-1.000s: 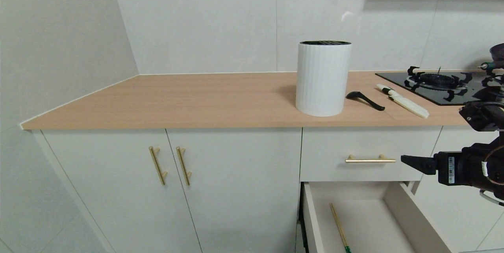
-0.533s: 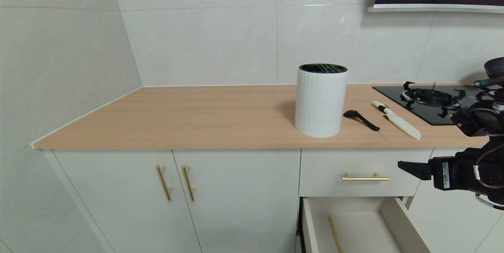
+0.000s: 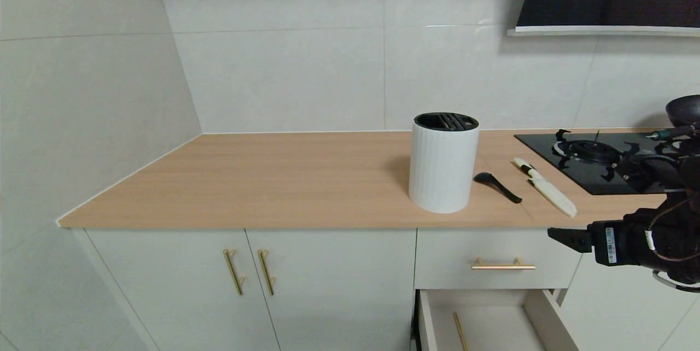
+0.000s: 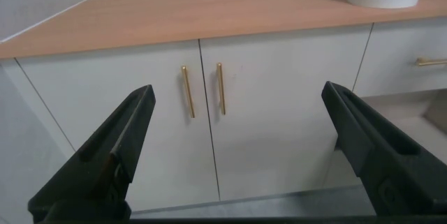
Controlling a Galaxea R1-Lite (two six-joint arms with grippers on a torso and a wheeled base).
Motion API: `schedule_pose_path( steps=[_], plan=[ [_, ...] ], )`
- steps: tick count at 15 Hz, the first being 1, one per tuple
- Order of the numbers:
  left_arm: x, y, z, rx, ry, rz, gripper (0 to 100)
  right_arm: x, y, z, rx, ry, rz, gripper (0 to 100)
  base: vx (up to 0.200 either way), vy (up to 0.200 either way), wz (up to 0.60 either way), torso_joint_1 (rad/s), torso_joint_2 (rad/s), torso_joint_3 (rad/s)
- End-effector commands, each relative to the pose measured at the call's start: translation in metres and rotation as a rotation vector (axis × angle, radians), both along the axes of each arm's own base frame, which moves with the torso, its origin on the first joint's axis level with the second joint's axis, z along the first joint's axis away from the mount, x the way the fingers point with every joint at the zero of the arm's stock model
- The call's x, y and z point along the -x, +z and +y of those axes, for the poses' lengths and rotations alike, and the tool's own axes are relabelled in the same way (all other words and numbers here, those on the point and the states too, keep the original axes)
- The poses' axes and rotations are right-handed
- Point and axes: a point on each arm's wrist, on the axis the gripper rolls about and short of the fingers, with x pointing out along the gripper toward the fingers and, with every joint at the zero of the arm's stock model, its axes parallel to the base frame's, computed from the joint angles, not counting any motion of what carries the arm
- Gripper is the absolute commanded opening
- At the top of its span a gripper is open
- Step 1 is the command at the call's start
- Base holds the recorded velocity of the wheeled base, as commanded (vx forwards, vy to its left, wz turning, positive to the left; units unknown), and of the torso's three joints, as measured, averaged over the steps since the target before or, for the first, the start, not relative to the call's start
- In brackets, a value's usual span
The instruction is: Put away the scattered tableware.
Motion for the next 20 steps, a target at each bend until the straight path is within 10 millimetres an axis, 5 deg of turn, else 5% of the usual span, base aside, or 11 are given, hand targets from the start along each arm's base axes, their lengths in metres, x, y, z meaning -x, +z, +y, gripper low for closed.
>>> schedule_pose_path(
  steps=[1, 5, 9, 11, 20],
  plan=[
    [0.000, 0.000, 0.000, 0.000, -0.001, 0.001, 100, -0.017, -0.004, -0.005, 0.006, -0.029, 0.007, 100, 0.000, 0.000, 0.00, 0.027, -0.05, -0.032],
    [0.000, 0.000, 0.000, 0.000, -0.001, 0.001, 100, -0.099, 0.002, -0.016, -0.024, 0.005, -0.074, 100, 0.000, 0.000, 0.00, 0.000, 0.00, 0.000],
    [0.000, 0.000, 0.000, 0.000, -0.001, 0.001, 100, -0.195, -0.028, -0.024, 0.065, 0.052, -0.093, 100, 0.000, 0.000, 0.00, 0.000, 0.00, 0.000],
    [0.000, 0.000, 0.000, 0.001, -0.001, 0.001, 100, -0.213, -0.043, -0.025, 0.034, 0.111, -0.083, 100, 0.000, 0.000, 0.00, 0.000, 0.00, 0.000],
    [0.000, 0.000, 0.000, 0.001, -0.001, 0.001, 100, -0.231, -0.085, -0.035, 0.016, 0.226, -0.048, 100, 0.000, 0.000, 0.00, 0.000, 0.00, 0.000]
  ],
)
